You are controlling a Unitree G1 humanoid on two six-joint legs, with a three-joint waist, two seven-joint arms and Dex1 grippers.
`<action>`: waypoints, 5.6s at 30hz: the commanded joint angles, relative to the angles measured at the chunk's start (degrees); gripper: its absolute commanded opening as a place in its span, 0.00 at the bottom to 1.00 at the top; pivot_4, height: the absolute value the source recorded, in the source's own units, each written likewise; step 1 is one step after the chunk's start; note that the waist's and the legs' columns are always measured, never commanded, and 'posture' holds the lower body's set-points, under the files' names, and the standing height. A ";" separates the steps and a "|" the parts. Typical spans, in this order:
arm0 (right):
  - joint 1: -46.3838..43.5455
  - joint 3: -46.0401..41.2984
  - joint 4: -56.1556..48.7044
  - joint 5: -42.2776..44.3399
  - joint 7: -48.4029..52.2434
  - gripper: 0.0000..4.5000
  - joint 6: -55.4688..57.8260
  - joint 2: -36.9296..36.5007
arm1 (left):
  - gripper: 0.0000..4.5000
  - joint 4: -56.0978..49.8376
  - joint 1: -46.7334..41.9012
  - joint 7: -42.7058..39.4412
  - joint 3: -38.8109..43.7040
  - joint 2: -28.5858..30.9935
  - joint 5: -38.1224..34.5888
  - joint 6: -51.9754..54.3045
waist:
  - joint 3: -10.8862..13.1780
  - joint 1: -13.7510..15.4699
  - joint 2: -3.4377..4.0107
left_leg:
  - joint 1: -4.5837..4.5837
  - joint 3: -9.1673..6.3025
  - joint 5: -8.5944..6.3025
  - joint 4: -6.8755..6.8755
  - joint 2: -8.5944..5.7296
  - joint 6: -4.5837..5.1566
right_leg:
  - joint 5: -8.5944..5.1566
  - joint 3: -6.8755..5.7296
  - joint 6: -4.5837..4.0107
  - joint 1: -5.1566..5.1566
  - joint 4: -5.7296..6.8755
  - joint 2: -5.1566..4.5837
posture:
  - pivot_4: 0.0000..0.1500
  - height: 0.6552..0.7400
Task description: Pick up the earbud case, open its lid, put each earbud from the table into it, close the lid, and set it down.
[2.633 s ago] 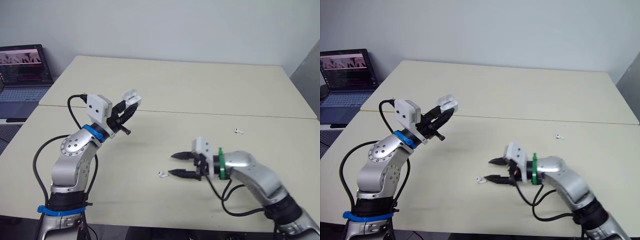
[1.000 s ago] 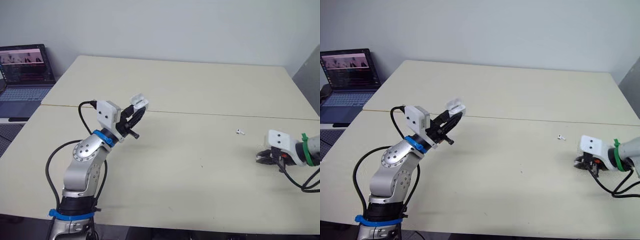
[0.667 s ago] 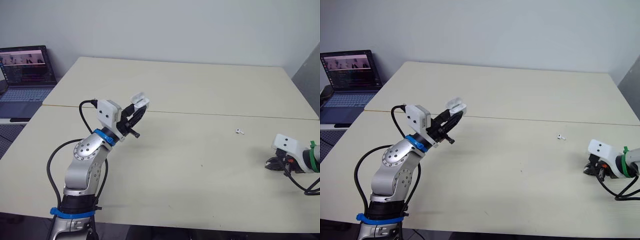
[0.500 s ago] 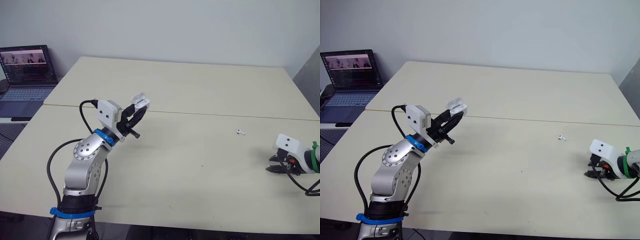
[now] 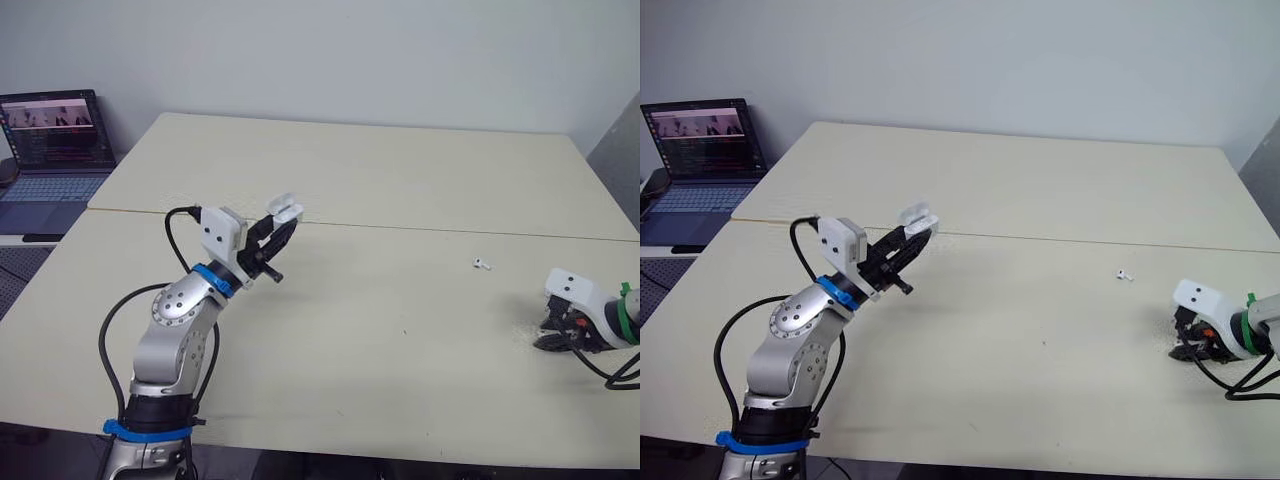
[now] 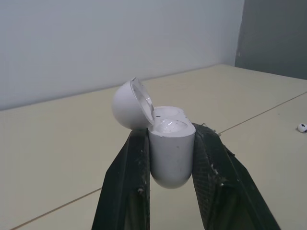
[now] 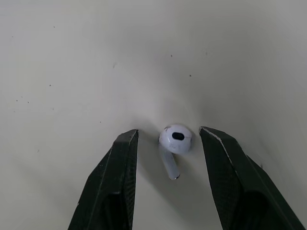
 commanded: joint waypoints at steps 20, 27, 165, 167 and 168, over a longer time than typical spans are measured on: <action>-2.59 0.10 -4.77 4.71 -5.72 0.26 16.92 2.25 | 0.17 -3.20 -0.06 0.96 0.15 0.06 -0.07 -0.89 | 0.00 -0.03 0.00 | 0.01 0.01 0.00 0.02 0.01 0.00 | -0.02 0.01 0.03 0.00 0.02 0.03 | 1.00 1.00; -3.59 -0.99 -6.14 7.15 -6.72 0.09 17.01 3.37 | 0.17 -2.80 -0.70 0.64 -0.38 -0.19 -0.11 -0.99 | 0.00 -0.08 0.00 | 0.02 0.01 0.00 0.02 0.02 0.00 | -0.02 0.01 0.04 0.00 0.02 0.03 | 1.00 1.00; 11.83 -13.21 3.59 3.93 -0.82 0.09 -19.43 -2.62 | 0.17 0.59 -5.73 -2.31 -4.47 -5.86 0.48 -1.92 | -0.02 0.13 0.13 | -0.15 -0.11 0.00 -0.03 -0.10 0.00 | 0.01 -0.01 0.03 -0.04 -0.03 0.00 | 1.00 1.00; 14.22 -13.56 5.31 3.22 -0.09 0.09 -21.27 -4.65 | 0.17 0.23 -5.24 -2.01 -4.57 -6.04 0.58 -1.88 | -0.02 -0.02 0.12 | -0.05 -0.09 0.00 -0.02 -0.08 0.00 | -0.04 0.01 0.12 0.01 0.01 0.02 | 1.00 1.00; 14.72 -13.46 6.26 2.93 -0.13 0.09 -22.03 -4.99 | 0.17 0.00 -5.06 -1.85 -4.67 -6.13 0.61 -1.81 | 0.00 -0.24 0.09 | -0.01 -0.08 0.01 -0.01 -0.06 0.00 | -0.09 0.02 0.20 0.04 0.01 0.04 | 1.00 1.00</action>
